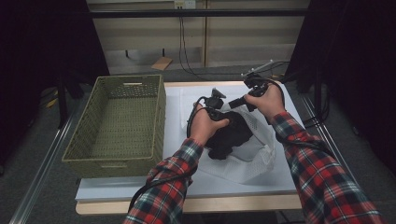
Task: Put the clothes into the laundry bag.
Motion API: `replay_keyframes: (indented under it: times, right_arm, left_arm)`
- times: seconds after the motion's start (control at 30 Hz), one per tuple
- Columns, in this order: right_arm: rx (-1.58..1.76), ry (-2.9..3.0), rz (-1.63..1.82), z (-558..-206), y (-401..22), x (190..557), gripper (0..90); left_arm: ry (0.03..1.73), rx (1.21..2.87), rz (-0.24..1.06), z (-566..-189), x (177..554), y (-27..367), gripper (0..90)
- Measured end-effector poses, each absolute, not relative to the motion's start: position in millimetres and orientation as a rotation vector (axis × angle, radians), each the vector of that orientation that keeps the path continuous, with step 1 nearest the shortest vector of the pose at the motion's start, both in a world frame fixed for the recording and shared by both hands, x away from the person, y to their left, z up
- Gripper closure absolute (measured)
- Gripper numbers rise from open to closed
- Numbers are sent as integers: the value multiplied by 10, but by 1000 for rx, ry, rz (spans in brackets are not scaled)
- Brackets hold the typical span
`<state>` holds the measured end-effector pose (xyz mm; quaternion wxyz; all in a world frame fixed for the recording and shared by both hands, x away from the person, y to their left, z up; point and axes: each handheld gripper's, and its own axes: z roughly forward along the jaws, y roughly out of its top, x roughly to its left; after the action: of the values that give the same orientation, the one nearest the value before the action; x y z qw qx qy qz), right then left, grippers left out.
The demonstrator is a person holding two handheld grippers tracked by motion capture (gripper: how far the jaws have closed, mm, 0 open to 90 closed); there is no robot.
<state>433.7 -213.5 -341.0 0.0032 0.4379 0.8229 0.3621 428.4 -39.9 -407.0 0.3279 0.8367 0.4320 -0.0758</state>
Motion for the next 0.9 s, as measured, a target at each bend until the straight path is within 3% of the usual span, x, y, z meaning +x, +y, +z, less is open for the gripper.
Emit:
replay_keyframes:
  times: [0.17,0.6,0.9]
  right_arm:
    - [1368,2585,1127,-3433,-2135,4330,900]
    - [1375,2588,1109,-3462,-2120,4312,900]
    - [1380,2593,1105,-3487,-2121,4304,900]
  left_arm:
    - [1079,2217,-173,-4044,4234,-351,202]
    - [1008,2282,-218,-4081,4036,-285,115]
    - [976,2293,-218,-4215,3935,-317,108]
